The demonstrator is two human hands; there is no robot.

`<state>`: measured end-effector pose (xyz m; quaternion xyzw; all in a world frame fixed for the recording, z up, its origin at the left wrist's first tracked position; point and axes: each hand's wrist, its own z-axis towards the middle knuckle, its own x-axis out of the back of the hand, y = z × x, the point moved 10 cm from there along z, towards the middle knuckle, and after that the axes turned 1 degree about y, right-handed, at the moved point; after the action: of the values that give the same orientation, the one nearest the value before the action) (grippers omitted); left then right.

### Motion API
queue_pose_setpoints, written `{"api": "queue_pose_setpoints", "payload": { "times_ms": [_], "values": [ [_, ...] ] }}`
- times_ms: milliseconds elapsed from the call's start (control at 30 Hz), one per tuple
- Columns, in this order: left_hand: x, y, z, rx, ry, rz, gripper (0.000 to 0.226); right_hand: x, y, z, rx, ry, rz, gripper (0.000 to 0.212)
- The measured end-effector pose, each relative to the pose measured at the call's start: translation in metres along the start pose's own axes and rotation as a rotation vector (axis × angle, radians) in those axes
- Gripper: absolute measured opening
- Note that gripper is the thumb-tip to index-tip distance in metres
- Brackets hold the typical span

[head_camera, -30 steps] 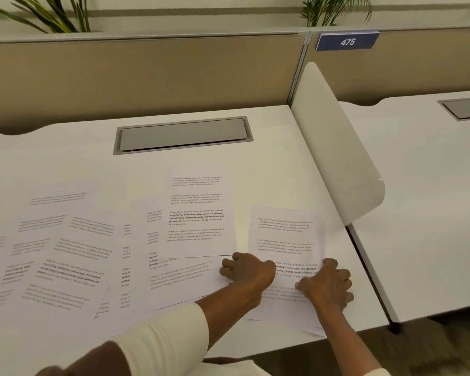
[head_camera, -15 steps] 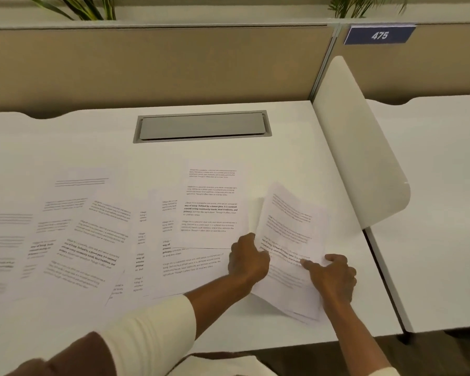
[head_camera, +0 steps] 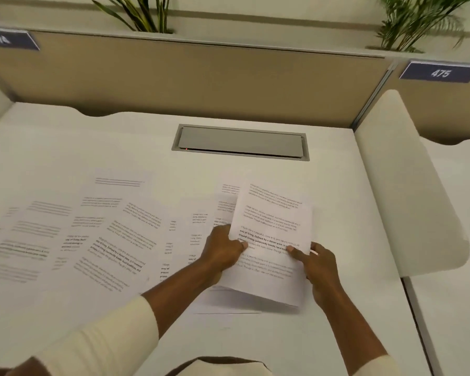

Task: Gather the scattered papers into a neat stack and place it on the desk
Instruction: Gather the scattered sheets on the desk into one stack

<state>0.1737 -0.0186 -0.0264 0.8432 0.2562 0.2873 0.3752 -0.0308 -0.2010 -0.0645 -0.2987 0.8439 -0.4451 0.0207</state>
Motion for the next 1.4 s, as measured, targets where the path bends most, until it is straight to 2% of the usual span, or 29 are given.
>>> {"api": "queue_pose_setpoints", "payload": {
  "times_ms": [167, 267, 367, 467, 600, 733, 933, 1133, 1233, 1400],
  "values": [
    [0.033, 0.003, 0.027, 0.002, 0.195, 0.257, 0.036, -0.046, -0.037, 0.019, 0.125, 0.032, -0.168, 0.044],
    [0.036, -0.001, 0.038, 0.087, 0.227, 0.519, 0.055, -0.059, -0.047, 0.025, 0.177, 0.105, -0.344, 0.049],
    [0.037, -0.007, 0.045, 0.166, 0.256, 0.649, 0.064, -0.068, -0.044, 0.028, 0.156, 0.167, -0.486, 0.056],
    [0.035, -0.016, 0.050, 0.222, 0.263, 0.643, 0.078, -0.071, -0.043, 0.027, 0.140, 0.224, -0.645, 0.068],
    [0.035, -0.020, 0.055, 0.267, 0.285, 0.561, 0.098, -0.081, -0.042, 0.026, 0.114, 0.217, -0.713, 0.082],
    [0.039, -0.020, 0.060, 0.327, 0.299, 0.443, 0.109, -0.090, -0.043, 0.029, 0.090, 0.179, -0.777, 0.080],
    [0.048, -0.022, 0.067, 0.381, 0.300, 0.380, 0.093, -0.096, -0.045, 0.029, 0.082, 0.182, -0.791, 0.069],
    [0.055, -0.029, 0.065, 0.371, 0.263, 0.305, 0.053, -0.093, -0.039, 0.031, 0.075, 0.175, -0.650, 0.076],
    [0.055, -0.031, 0.064, 0.328, 0.250, 0.253, 0.051, -0.090, -0.035, 0.029, 0.075, 0.175, -0.578, 0.079],
    [0.049, -0.029, 0.060, 0.232, 0.233, 0.200, 0.040, -0.089, -0.028, 0.020, 0.095, 0.204, -0.523, 0.066]
  ]
}}
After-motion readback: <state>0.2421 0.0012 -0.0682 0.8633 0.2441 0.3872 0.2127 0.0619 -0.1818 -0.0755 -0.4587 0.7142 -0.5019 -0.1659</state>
